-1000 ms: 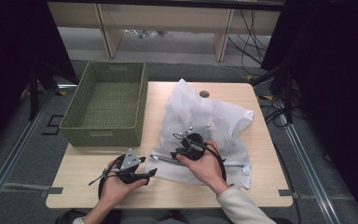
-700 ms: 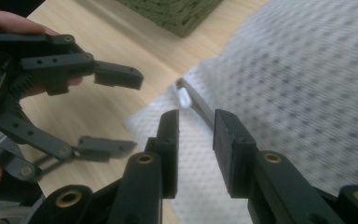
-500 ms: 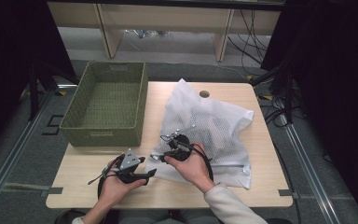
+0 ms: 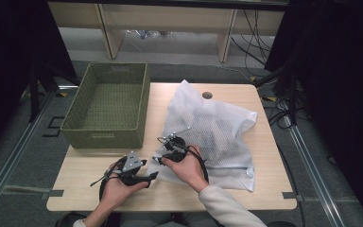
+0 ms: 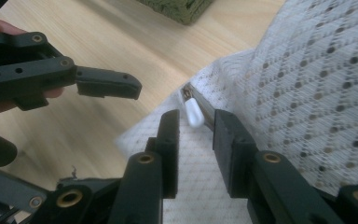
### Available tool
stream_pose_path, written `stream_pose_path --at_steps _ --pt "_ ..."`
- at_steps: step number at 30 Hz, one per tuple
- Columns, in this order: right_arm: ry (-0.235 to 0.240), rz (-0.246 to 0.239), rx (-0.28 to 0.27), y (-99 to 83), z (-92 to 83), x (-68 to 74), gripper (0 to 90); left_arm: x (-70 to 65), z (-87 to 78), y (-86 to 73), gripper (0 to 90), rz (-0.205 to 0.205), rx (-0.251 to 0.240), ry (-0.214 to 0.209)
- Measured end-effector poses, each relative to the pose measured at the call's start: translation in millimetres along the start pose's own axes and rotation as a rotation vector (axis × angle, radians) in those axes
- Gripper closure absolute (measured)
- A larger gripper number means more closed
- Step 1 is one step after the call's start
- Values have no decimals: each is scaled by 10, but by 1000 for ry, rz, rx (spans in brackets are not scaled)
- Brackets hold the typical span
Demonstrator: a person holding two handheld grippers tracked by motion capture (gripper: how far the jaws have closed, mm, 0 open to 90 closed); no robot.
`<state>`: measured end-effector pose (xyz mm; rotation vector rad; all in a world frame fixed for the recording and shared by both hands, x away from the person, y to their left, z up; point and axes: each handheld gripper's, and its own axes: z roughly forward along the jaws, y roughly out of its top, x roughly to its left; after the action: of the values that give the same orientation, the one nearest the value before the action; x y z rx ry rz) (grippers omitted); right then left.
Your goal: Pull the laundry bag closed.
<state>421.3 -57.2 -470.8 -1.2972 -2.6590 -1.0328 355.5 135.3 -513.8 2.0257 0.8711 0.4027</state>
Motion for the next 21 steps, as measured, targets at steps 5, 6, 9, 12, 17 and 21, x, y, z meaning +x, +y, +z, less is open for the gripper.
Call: stream_pose_path --at_steps 5,6,9,12,17,21 --pt "-7 22 1 17 50 19 726 5 -5 1 338 2 5 -1" --pt "-4 13 -4 24 60 17 726 5 -5 1 337 2 6 -1" --pt "-1 27 -4 34 94 21 725 17 10 7 338 27 -36 7" --pt "-14 36 -2 27 118 14 724 15 -6 7 338 23 -15 14" --pt "-20 50 -5 19 118 3 725 0 -10 6 338 11 -10 14" --pt "-27 55 -8 13 138 1 723 -2 -3 4 337 12 -15 16"
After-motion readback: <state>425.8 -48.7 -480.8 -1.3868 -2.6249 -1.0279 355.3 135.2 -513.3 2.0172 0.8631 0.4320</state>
